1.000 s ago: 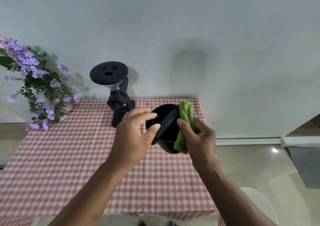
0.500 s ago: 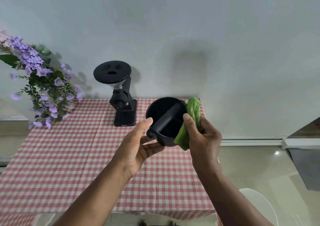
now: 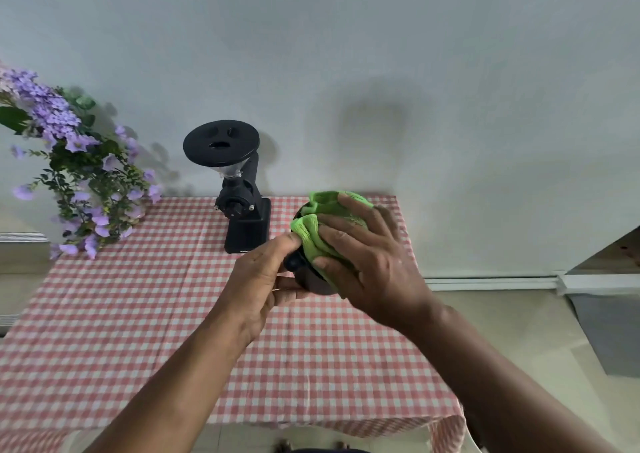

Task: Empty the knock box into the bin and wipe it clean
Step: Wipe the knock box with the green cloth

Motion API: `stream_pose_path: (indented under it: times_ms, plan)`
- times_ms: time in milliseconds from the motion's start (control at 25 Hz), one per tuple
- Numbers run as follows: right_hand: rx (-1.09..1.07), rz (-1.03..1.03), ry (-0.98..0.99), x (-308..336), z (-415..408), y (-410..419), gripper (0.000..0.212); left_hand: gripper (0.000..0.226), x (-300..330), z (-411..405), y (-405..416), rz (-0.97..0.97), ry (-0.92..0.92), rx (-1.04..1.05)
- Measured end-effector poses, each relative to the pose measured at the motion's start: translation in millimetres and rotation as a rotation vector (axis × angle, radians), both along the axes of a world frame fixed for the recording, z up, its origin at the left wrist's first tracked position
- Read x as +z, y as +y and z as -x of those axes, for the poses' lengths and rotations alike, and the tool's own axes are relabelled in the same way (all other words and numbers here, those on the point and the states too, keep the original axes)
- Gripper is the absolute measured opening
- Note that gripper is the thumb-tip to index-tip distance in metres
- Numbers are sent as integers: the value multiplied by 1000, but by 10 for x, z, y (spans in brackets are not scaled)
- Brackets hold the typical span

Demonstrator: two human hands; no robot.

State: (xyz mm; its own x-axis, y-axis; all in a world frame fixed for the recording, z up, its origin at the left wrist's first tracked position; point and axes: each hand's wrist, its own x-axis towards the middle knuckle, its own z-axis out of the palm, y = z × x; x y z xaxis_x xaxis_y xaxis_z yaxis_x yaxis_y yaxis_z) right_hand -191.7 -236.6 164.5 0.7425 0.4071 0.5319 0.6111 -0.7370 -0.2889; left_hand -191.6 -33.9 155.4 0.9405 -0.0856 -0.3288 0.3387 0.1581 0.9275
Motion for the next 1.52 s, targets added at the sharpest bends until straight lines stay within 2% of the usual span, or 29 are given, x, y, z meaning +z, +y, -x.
stream_pose_path:
  times_ms: [120,200,320,440,520,560,680,760,920,1000,1120,1280,1520]
  plan:
    - [-28,133,-113,24,-199,-278,44,47,-24,-16,48,-51,-26,1]
    - [-14,90,-150,-45,-247,-364,36,48,-49,-25,33,-49,-31,-2]
    - [-25,-98,-139,-147,-227,-310,22,49,-104,-35,23,-48,-3,6]
    - [-178,-354,-52,-131,-175,-174,8,48,-158,-29,9,-49,27,-7]
    - [-278,-524,20,-70,-143,-112,6,48,-162,-39,11,-30,57,-15]
    - [-287,-528,9,-53,-115,-82,10,48,-156,-49,9,-21,68,-22]
    - [-111,-224,-101,-112,15,56,27,51,-116,-79,8,-39,58,-47]
    - [1,-16,-106,-125,47,99,34,52,-95,-85,27,-57,35,-72]
    - [90,256,7,39,-161,-97,37,45,-61,-75,78,-114,7,-78]
    - [144,301,49,71,-244,-128,42,42,-71,-54,85,-142,2,-77]
    - [185,194,-36,-4,-257,-54,45,41,-81,-26,88,-117,34,-70]
    - [155,-40,-94,-181,-218,-1,44,52,-40,-38,131,-124,35,-43]
    - [73,-354,-49,-128,-139,31,22,47,-15,-72,111,-90,51,-53]
